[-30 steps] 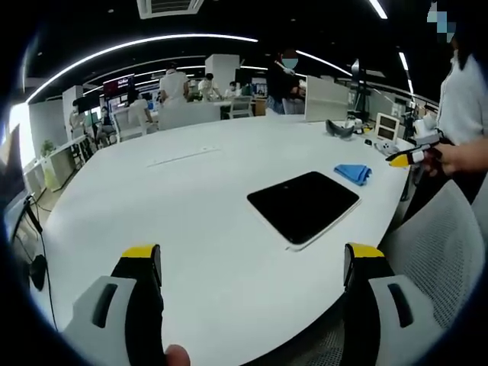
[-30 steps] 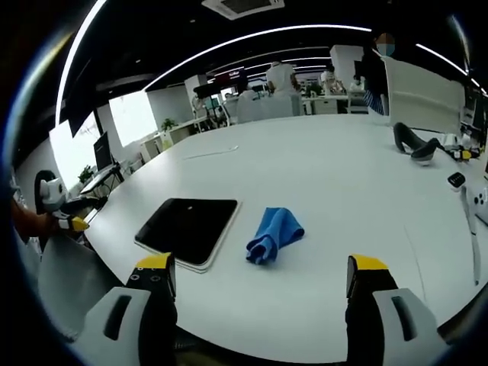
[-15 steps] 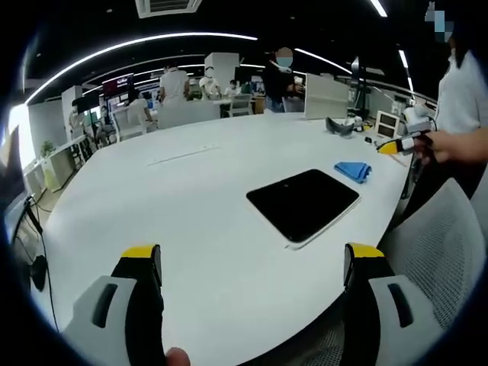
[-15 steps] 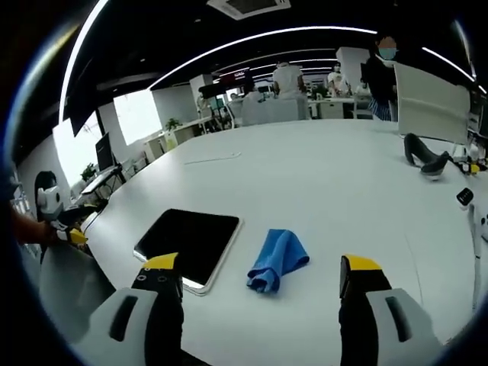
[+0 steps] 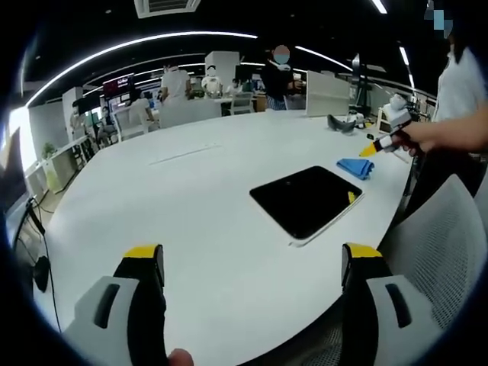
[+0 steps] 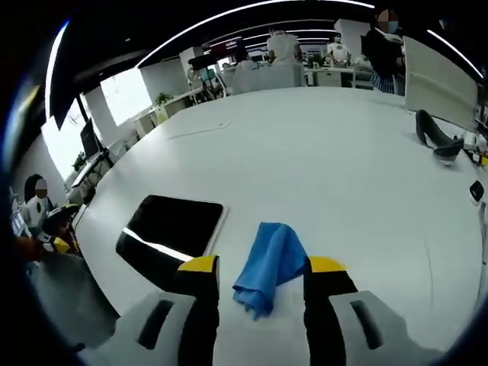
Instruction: Wipe the mirror surface with the cleaning cloth until all visible marks leave the cleaned area.
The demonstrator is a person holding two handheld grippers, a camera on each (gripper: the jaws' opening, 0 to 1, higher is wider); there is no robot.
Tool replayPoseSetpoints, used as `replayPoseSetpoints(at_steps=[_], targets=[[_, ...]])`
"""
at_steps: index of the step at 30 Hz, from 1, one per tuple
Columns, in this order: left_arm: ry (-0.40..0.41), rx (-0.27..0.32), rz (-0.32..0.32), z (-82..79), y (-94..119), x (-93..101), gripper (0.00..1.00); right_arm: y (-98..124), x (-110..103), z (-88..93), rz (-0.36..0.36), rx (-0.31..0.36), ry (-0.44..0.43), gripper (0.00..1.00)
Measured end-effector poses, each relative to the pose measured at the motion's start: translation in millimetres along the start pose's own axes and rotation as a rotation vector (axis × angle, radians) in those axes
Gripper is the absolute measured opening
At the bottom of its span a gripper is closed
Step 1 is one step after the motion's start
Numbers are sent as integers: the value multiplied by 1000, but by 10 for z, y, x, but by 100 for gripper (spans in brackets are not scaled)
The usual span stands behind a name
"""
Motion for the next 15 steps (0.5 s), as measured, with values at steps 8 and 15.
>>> replayPoseSetpoints(at_steps=[8, 15], targets=[[-13, -9, -6, 18, -9, -18, 94, -226, 75, -16, 47, -114, -28, 16], [-18, -7, -12, 16, -7, -29, 93, -379, 47, -2, 84, -177, -63, 9]])
Point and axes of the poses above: the point that each gripper's makers call its tool centre point, and the gripper's own axes: y roughly backward along the fingers, x roughly to its right, z roughly out of its underside, the point moved 10 cm from there along y, roughly backward along the fingers, and after that the axes turned 1 degree about x, right-handed, at the moved point
